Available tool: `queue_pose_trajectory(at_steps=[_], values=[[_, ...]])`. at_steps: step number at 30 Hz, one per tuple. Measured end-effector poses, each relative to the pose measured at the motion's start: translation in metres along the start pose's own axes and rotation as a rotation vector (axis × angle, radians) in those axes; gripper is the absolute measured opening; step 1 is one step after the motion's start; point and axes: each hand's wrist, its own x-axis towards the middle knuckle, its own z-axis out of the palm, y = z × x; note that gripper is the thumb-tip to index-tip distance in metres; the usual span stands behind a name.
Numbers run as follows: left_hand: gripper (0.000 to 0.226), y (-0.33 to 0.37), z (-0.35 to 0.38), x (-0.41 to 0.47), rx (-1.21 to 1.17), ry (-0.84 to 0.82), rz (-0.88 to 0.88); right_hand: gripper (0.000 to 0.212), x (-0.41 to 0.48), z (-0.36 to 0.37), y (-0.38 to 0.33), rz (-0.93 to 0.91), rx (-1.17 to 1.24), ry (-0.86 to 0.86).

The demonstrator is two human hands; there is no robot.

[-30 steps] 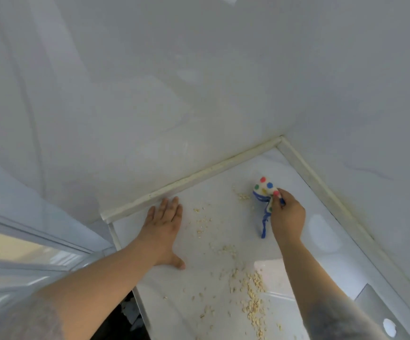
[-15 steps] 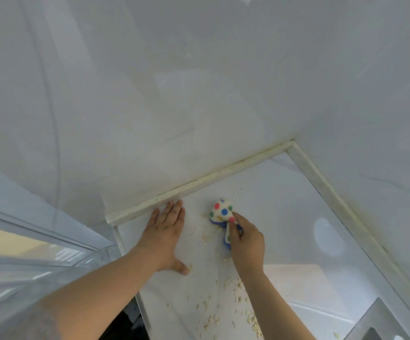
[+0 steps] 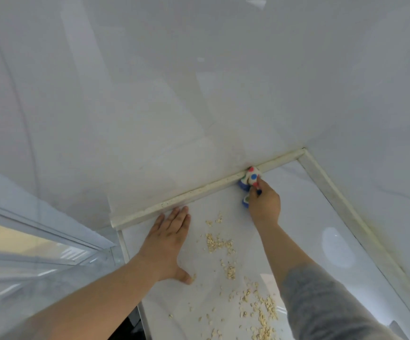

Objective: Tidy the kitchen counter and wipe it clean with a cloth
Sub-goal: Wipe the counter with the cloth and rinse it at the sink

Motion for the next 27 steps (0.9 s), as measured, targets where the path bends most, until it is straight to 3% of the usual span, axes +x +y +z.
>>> queue_pose_trajectory(at_steps=[6, 17, 22, 27], values=[[0.137, -0.002, 0.000, -0.003, -0.027, 0.027, 0.003, 0.024, -0.039, 0.024, -0.004, -0.132, 0.051, -0.055], [0.120, -0.035, 0.009, -0.047, -0.135, 0.108, -0.010, 0.031, -0.091, 0.045, -0.027, -0.259, 0.068, -0.213], [0.120, -0.045, 0.012, -0.064, -0.158, 0.110, -0.045, 0.028, -0.121, 0.045, -0.034, -0.488, 0.074, -0.407], [0.120, -0.052, 0.021, -0.070, -0.152, 0.129, -0.073, 0.026, -0.130, 0.019, -0.032, -0.479, 0.010, -0.594]])
